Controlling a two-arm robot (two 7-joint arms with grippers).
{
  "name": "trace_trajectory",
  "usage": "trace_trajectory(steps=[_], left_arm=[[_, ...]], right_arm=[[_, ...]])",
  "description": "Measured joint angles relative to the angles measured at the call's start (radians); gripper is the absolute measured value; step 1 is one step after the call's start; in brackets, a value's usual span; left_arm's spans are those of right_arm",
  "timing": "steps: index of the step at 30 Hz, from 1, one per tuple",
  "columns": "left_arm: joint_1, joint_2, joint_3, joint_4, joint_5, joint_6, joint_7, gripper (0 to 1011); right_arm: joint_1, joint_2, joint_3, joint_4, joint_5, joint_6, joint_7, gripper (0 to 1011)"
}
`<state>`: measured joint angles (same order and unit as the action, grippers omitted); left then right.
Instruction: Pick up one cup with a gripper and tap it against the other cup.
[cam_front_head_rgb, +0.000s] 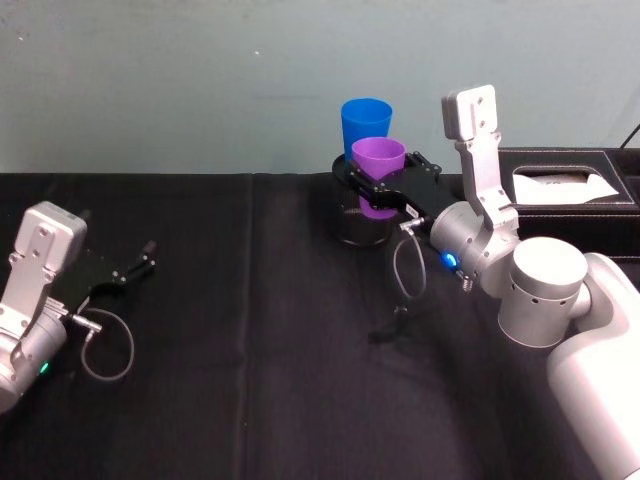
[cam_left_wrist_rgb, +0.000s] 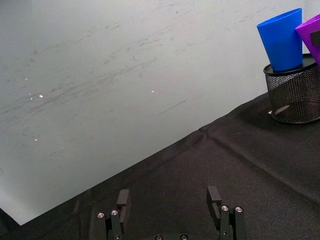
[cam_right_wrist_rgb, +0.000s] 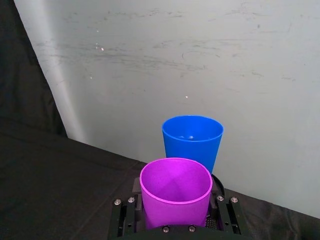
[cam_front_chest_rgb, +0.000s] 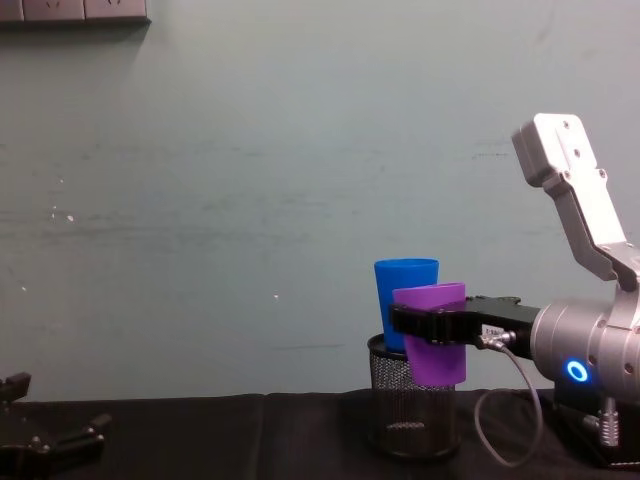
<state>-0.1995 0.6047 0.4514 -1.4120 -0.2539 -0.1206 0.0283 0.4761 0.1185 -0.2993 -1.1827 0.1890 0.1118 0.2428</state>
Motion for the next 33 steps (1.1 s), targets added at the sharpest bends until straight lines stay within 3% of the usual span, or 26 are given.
trace_trajectory(steps=[33], left_arm=[[0.000, 0.000, 0.000, 0.000, 0.000, 0.000, 0.000, 1000]], right_arm=[[0.000, 0.000, 0.000, 0.000, 0.000, 0.000, 0.000, 723]])
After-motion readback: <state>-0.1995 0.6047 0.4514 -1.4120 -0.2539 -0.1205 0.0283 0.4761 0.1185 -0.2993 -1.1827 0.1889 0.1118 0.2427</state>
